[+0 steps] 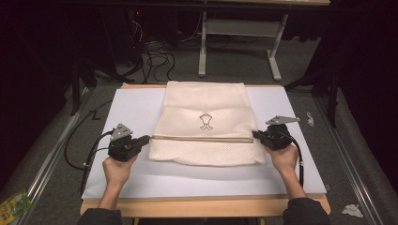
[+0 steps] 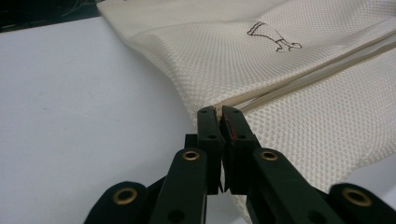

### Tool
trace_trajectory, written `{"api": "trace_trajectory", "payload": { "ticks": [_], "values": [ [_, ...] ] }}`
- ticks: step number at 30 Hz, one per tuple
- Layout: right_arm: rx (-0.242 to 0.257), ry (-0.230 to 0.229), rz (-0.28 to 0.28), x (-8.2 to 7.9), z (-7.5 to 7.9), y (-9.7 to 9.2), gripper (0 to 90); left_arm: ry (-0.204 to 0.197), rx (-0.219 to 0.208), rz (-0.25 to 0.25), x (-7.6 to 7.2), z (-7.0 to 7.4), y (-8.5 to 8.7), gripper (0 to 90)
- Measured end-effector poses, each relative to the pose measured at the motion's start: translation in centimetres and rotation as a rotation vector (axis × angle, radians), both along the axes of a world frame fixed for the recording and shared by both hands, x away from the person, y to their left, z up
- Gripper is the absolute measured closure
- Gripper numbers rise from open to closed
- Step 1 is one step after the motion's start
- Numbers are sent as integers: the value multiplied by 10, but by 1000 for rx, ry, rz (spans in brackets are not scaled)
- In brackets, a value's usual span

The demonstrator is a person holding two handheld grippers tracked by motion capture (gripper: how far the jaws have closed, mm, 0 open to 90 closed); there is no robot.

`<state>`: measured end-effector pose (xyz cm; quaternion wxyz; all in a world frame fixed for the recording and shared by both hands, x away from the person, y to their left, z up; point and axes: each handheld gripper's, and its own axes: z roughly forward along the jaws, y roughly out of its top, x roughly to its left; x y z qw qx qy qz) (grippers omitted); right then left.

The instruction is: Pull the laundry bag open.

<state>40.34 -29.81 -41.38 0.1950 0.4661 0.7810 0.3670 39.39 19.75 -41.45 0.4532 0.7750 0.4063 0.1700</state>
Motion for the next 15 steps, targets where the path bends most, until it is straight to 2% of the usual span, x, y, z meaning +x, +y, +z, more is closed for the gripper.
{"api": "trace_trajectory", "payload": {
  "ticks": [6, 10, 15],
  "values": [
    [-4, 8, -7, 0, 0, 0, 884, 5, 5, 18, -1, 0, 1, 868],
    [2, 11, -6, 0, 0, 0, 883, 14, -15, 7, 0, 0, -1, 872],
    [12, 28, 15, -1, -5, 1, 878, 21, -5, 3, 1, -1, -4, 871]
  ]
}}
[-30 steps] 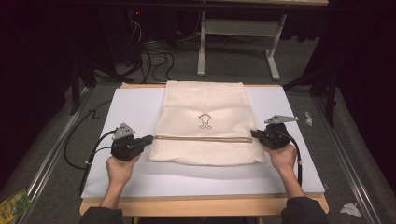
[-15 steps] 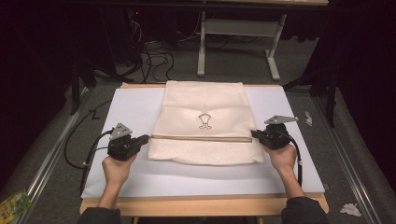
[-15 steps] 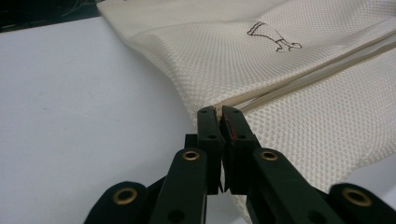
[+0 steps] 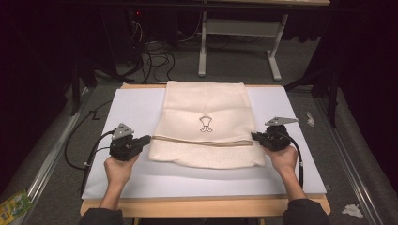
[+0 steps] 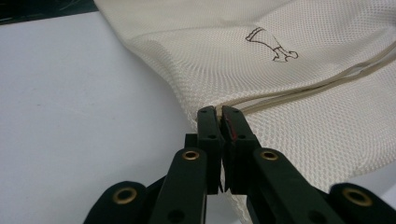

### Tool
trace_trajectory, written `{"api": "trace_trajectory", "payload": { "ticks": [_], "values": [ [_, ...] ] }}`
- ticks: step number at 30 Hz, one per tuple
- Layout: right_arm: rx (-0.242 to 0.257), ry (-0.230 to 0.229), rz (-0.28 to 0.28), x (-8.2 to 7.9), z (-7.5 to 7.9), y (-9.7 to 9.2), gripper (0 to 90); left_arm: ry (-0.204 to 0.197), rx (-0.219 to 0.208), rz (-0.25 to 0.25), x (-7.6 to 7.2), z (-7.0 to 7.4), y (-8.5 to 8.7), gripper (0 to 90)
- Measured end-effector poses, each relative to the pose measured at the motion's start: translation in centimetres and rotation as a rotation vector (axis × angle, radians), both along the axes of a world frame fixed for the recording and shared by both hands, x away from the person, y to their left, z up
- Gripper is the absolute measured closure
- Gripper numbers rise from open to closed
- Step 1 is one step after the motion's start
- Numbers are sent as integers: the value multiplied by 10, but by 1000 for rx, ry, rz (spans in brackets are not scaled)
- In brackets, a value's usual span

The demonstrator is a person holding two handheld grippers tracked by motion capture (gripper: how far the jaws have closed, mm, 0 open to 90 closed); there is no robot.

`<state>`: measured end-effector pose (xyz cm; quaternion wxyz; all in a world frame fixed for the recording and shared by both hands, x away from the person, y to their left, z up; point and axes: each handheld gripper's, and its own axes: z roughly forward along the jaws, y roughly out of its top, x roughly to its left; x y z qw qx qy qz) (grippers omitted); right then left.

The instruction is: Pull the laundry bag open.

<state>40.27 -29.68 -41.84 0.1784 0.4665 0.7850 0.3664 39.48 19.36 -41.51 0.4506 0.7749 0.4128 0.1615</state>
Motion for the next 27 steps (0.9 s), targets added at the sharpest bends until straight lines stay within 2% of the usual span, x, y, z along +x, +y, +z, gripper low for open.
{"api": "trace_trajectory", "payload": {
  "ticks": [7, 16, 21, 27],
  "values": [
    [13, 45, -4, 2, -13, -1, 863, 22, 9, -3, 0, -7, -1, 868],
    [-1, 57, -10, 3, -20, -1, 832, 35, 31, -6, 0, -11, -4, 867],
    [-1, 74, -21, 5, -25, -3, 804, 55, 23, -9, 1, -13, -5, 866],
    [-9, 80, -21, 5, -27, -2, 796, 60, 51, -12, 1, -16, -8, 864]
  ]
}}
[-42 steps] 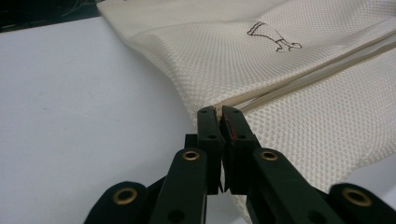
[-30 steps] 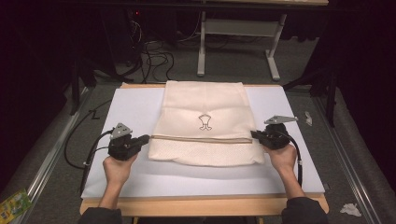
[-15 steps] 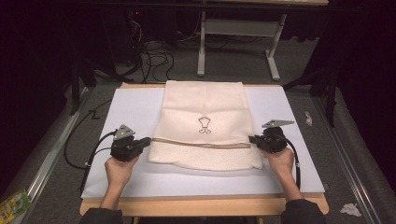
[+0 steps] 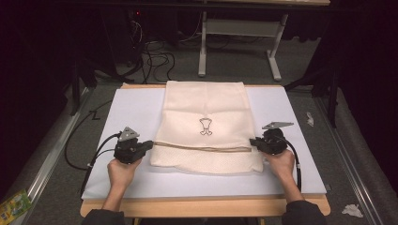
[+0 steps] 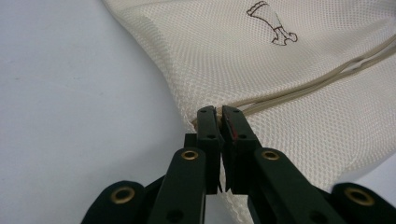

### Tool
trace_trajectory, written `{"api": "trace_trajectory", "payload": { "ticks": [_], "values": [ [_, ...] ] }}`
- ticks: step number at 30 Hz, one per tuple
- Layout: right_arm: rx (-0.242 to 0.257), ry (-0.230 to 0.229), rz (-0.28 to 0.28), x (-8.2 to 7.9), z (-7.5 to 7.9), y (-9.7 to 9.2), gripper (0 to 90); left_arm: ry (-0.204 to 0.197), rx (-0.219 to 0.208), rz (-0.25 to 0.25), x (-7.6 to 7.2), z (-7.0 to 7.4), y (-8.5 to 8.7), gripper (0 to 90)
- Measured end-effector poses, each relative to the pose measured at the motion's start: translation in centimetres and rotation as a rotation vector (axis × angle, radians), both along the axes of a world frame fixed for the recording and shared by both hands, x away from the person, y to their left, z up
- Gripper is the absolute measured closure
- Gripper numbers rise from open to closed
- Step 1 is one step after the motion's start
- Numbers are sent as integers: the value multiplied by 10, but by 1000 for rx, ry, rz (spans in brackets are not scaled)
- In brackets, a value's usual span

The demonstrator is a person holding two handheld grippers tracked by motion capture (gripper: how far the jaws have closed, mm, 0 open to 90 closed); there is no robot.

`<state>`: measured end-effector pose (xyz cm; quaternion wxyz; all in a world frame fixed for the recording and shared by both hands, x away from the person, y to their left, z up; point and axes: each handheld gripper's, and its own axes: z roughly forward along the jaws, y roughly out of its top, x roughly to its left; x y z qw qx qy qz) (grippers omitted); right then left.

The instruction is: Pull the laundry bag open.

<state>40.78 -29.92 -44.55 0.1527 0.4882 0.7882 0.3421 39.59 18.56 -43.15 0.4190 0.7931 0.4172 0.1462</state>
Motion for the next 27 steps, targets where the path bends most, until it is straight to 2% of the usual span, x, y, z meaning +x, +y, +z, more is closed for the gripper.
{"api": "trace_trajectory", "payload": {
  "ticks": [4, 10, 15, 17, 19, 25, 27],
  "values": [
    [2, -1, -11, -1, -1, -1, 723, 4, 3, -4, 0, -1, -1, 859],
    [-27, -9, -9, -2, -2, 1, 640, -17, 31, -13, -2, -4, -5, 820],
    [-44, -46, -29, -5, 3, 0, 605, -62, 14, 1, -4, -1, -3, 740],
    [-39, -68, -49, -7, 7, -2, 592, -80, 0, 19, -5, 2, 0, 683],
    [-36, -90, -58, -10, 11, -5, 590, -94, -7, 22, -6, 5, 4, 667],
    [5, -123, -87, -15, 19, -16, 575, -136, -26, 46, -10, 11, 11, 622],
    [23, -114, -88, -17, 20, -20, 574, -146, -33, 50, -11, 13, 13, 614]
  ]
}}
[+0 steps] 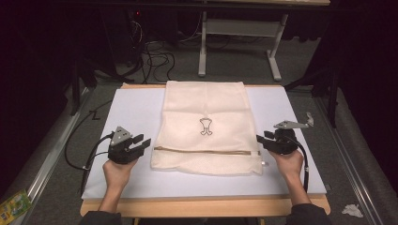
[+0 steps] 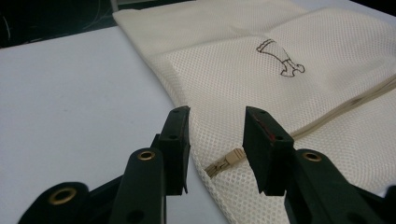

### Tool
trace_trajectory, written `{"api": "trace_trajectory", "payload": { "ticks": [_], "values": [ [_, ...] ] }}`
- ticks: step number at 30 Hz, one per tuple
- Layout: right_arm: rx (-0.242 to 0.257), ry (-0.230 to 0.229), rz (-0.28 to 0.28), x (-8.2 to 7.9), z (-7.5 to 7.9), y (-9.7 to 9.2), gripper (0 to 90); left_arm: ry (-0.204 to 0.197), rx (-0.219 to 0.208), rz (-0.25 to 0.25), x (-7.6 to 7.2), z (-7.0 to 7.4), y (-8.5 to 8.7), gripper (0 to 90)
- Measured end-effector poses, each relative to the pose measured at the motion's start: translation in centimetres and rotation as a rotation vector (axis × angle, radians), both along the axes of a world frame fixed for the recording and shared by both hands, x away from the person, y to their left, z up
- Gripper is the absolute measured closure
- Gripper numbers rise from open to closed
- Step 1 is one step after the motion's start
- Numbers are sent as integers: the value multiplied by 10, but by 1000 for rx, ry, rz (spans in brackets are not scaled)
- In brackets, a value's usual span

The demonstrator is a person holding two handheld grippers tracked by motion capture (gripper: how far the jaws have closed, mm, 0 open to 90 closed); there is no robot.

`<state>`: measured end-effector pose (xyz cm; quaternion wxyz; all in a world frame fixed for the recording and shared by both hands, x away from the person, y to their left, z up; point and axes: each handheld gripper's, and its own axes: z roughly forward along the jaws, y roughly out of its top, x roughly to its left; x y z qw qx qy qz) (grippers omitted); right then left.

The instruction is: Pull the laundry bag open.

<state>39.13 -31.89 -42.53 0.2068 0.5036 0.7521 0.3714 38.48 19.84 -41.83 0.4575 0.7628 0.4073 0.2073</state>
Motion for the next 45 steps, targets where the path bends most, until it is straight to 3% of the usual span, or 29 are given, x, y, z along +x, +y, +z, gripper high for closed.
{"api": "trace_trajectory", "payload": {
  "ticks": [8, 20, 30, 45],
  "values": [
    [45, -18, -31, -10, 7, -16, 546, -12, -2, 18, -1, 6, 9, 588],
    [72, -63, -89, -22, 15, -39, 524, -24, -21, 55, -2, 11, 21, 542],
    [101, -82, -122, -29, 12, -54, 524, -14, -22, 100, 0, 7, 33, 532],
    [130, -74, -171, -35, 0, -71, 525, -1, -45, 143, 4, -2, 43, 495]
  ]
}}
